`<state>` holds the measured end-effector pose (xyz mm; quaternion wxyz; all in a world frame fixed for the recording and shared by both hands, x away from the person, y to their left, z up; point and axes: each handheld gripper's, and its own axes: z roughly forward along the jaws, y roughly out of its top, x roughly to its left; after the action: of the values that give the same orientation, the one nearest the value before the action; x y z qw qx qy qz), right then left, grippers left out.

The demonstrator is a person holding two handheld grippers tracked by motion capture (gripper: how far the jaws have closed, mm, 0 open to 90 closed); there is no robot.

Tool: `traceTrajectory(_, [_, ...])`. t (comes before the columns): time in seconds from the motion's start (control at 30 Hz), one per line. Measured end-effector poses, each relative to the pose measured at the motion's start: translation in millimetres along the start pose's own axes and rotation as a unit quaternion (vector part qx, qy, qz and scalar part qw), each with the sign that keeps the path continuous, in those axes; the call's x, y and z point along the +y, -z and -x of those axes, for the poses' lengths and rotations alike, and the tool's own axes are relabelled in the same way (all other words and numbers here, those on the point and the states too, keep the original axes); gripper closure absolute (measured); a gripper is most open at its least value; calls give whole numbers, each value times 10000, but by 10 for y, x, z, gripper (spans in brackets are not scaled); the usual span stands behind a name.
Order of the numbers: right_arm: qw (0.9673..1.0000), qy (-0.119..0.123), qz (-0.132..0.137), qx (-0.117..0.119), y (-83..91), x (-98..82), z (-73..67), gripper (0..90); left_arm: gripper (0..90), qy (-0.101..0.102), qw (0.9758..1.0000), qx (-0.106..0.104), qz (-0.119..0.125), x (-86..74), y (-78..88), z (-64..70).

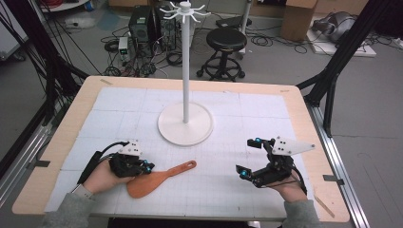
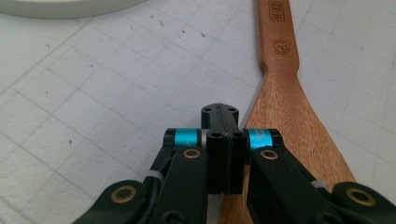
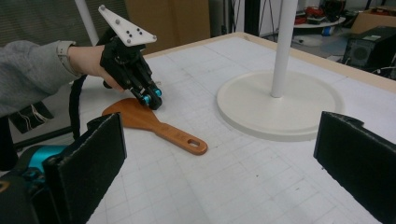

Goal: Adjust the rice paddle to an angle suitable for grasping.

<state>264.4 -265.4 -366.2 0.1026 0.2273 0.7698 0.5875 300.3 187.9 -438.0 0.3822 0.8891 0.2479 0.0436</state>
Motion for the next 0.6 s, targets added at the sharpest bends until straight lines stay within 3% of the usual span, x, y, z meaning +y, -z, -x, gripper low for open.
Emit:
traceTrajectory(0.1, [10000,6,4,-1,-1,-1,0,9,895,-97,9999,-40,4,-6,-3,44])
traceTrajectory(0.3, [10000,9,16,4,4,-10,10,9,895,-365,9993,95,31,-12,-5,100])
traceTrajectory(0.43, [10000,1,11,7,3,-10,11,9,891,-399,9991,118,55,-9,-4,96])
traceTrajectory(0.6, [10000,-15,1,4,7,-10,13,9,822,-283,9991,180,274,18,37,80])
